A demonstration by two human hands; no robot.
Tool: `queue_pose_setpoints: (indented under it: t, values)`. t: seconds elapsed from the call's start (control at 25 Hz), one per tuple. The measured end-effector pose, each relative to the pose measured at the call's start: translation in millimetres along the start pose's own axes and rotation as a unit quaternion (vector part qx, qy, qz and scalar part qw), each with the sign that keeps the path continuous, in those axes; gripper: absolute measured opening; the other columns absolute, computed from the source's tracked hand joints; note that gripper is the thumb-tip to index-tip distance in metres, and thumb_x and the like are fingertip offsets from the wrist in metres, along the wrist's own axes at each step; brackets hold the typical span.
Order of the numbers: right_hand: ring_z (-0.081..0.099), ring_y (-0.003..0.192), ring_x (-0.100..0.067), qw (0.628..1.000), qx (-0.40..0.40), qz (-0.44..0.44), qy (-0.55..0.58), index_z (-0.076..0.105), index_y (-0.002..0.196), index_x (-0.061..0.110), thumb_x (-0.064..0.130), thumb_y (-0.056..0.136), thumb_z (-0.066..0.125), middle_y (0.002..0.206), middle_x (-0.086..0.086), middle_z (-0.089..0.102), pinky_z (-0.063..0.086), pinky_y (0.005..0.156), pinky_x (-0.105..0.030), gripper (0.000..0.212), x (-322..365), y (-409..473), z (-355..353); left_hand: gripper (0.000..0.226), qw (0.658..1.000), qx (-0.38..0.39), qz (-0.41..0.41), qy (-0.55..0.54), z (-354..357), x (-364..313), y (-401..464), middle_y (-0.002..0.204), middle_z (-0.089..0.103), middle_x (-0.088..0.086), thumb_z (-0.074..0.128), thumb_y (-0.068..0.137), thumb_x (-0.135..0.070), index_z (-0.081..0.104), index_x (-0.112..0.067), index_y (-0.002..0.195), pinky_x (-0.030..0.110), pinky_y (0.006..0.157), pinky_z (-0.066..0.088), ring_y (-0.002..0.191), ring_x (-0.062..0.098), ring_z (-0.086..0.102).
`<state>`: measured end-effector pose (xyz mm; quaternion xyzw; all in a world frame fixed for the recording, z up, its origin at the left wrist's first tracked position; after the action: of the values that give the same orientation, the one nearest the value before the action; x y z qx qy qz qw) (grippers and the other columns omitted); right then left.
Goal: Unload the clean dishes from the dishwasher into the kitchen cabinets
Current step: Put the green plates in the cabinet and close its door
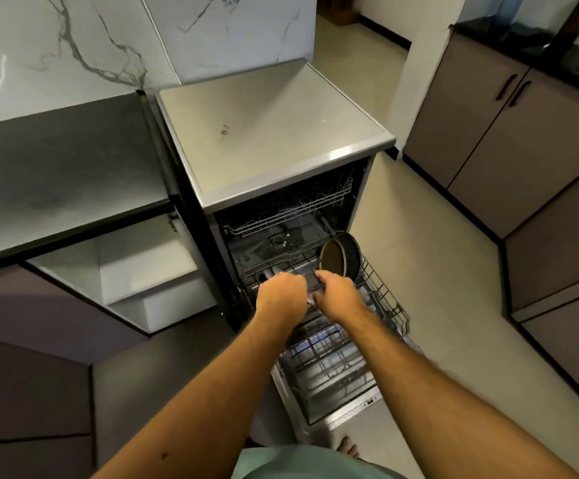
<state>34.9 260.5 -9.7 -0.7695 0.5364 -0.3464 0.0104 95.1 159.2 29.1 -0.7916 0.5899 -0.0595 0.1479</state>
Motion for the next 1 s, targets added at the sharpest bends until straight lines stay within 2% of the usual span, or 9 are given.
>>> queue_pose_setpoints:
  t: [0.16,0.36,0.48,0.6,0.72,0.8,0.92,1.0]
  values:
    - [0.061,0.115,-0.029,1.0,0.002,0.016,0.009,0.046,0.144,0.02,0.022,0.093,0.064,0.131,-0.011,0.062,0.051,0.099,-0.039,0.055,-31,13,-23,0.021,0.999,-0.019,0.004,-0.033,4,-9,26,0.106,0.064,0.006,0.051,0.09,-0.017,0.062,-0.017,0.107,0.041,0.079,0.055,0.098,0.026,0.061]
    - [0.06,0.115,-0.025,0.999,-0.011,0.047,0.009,0.042,0.148,0.024,0.026,0.094,0.062,0.137,-0.008,0.058,0.05,0.1,-0.037,0.058,-55,37,-44,0.019,0.999,0.004,0.021,-0.036,12,-5,68,0.109,0.064,0.006,0.051,0.096,-0.026,0.062,-0.016,0.109,0.04,0.082,0.054,0.104,0.026,0.059]
    - [0.063,0.098,-0.019,0.997,-0.037,0.068,0.008,0.044,0.146,0.024,0.025,0.096,0.059,0.13,-0.006,0.06,0.055,0.091,-0.035,0.052,-64,48,-56,0.022,0.998,0.014,0.045,-0.046,9,-9,88,0.116,0.061,0.008,0.05,0.099,-0.028,0.06,-0.014,0.112,0.041,0.088,0.052,0.112,0.026,0.056]
    - [0.065,0.089,-0.018,0.995,-0.047,0.084,0.01,0.047,0.143,0.025,0.027,0.097,0.059,0.131,-0.006,0.06,0.056,0.085,-0.033,0.048,-72,56,-52,0.024,0.996,0.018,0.063,-0.058,10,-8,107,0.125,0.057,0.008,0.048,0.1,-0.028,0.058,-0.013,0.117,0.042,0.091,0.051,0.121,0.026,0.052]
    - [0.06,0.083,-0.013,0.997,-0.006,0.072,-0.01,0.043,0.146,0.027,0.028,0.096,0.06,0.135,-0.006,0.057,0.055,0.087,-0.029,0.053,-81,73,-44,0.027,0.995,0.039,0.034,-0.079,20,-3,126,0.128,0.056,0.009,0.049,0.099,-0.031,0.058,-0.015,0.118,0.042,0.087,0.051,0.113,0.029,0.057]
    - [0.062,0.086,-0.016,0.997,0.003,0.071,-0.004,0.043,0.146,0.028,0.029,0.096,0.06,0.136,-0.005,0.057,0.055,0.088,-0.031,0.053,-92,87,-47,0.029,0.995,0.049,0.024,-0.087,26,-7,140,0.128,0.057,0.009,0.049,0.098,-0.032,0.058,-0.015,0.12,0.042,0.088,0.051,0.112,0.029,0.058]
    - [0.062,0.078,-0.017,0.997,-0.002,0.074,0.003,0.047,0.143,0.029,0.03,0.095,0.061,0.123,-0.003,0.065,0.058,0.079,-0.035,0.05,-113,114,-56,0.033,0.99,0.06,-0.001,-0.125,31,-20,166,0.129,0.057,0.01,0.046,0.099,-0.031,0.055,-0.014,0.126,0.04,0.087,0.048,0.113,0.029,0.057]
    - [0.059,0.064,-0.011,0.995,0.005,0.089,0.036,0.048,0.141,0.03,0.03,0.096,0.06,0.103,0.0,0.069,0.058,0.066,-0.031,0.047,-129,128,-57,0.03,0.987,0.065,-0.022,-0.143,41,-29,180,0.121,0.06,0.01,0.045,0.099,-0.029,0.057,-0.013,0.121,0.038,0.081,0.047,0.106,0.029,0.059]
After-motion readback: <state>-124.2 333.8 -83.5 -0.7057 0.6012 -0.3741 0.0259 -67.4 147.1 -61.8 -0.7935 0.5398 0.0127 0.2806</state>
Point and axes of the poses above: each hand's wrist, its own y-axis towards the middle knuckle, its own z-axis out of the palm, x = y × z, the point moved 3 cm from there along y, towards the middle knuckle
